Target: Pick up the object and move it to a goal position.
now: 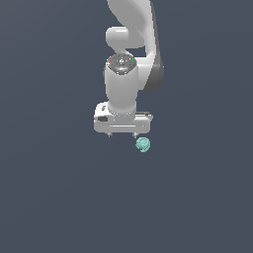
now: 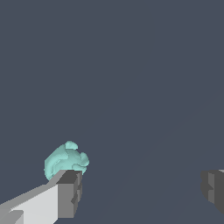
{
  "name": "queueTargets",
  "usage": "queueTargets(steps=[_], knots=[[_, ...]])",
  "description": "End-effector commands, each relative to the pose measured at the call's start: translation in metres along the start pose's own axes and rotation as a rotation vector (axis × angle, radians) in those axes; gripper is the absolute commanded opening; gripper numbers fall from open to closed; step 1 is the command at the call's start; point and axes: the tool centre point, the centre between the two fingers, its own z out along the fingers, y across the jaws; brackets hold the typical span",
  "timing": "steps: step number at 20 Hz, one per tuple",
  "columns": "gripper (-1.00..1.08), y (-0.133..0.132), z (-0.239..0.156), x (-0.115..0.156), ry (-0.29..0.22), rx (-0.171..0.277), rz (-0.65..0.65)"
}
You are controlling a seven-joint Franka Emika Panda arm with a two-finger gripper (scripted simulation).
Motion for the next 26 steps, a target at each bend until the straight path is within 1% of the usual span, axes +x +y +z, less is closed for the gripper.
queueTargets(steps=[1,4,10,18,22,26], knots=[[1.0,0.0,0.0,0.0,0.0,0.0,0.0],[1.0,-0.001,0.002,-0.001,-0.007,-0.002,-0.005],[1.0,-0.005,0.011,-0.007,-0.036,-0.013,-0.031],[1.0,-0.006,0.012,-0.007,-0.035,-0.013,-0.038],[1.0,-0.011,0.016,-0.009,-0.035,-0.012,-0.078],[1.0,-0.021,0.024,-0.012,-0.034,-0.009,-0.147]])
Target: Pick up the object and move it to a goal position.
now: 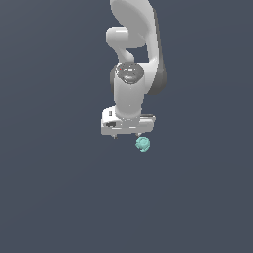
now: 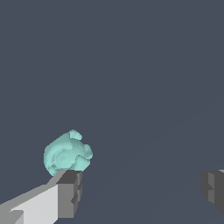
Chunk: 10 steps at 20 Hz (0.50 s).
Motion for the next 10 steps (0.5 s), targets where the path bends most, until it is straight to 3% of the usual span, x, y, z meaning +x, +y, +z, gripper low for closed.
queueTargets(steps=[1,10], knots=[[1.0,-0.007,0.006,-0.001,0.001,0.001,-0.049],[1.0,-0.048,0.036,-0.012,0.008,0.009,-0.325]])
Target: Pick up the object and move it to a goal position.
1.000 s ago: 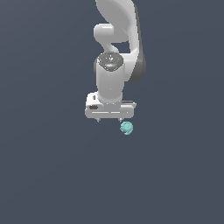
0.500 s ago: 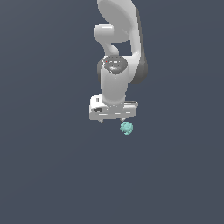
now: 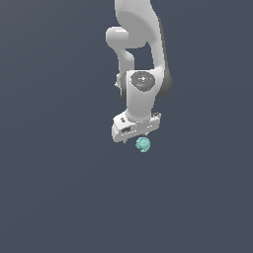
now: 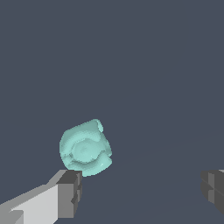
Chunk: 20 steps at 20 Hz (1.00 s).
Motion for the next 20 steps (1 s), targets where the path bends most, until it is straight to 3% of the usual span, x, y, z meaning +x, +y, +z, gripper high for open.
queueTargets(steps=[1,11,20], knots=[[1.0,-0.014,0.009,0.0,0.003,0.003,-0.088],[1.0,-0.05,0.033,-0.003,0.014,0.014,-0.319],[1.0,-0.057,0.037,-0.004,0.016,0.016,-0.36]])
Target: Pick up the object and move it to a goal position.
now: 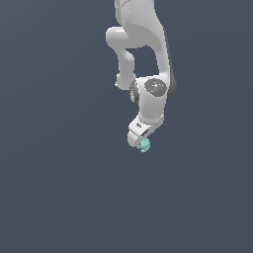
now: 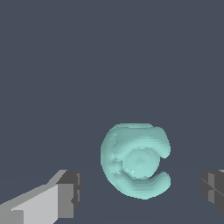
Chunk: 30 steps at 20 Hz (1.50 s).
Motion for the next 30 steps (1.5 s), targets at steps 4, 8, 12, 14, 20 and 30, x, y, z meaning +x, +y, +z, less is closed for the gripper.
queueTargets(steps=[4,8,12,14,20,30], knots=[[1.0,0.0,0.008,0.0,0.0,0.0,-0.001],[1.0,-0.001,0.027,-0.001,0.0,0.0,-0.003],[1.0,-0.001,0.044,-0.001,0.001,0.0,-0.005],[1.0,-0.001,0.048,-0.001,0.001,0.0,-0.005],[-1.0,0.0,0.05,0.0,0.001,0.0,-0.005],[-1.0,0.001,0.048,-0.001,0.001,-0.001,-0.005]])
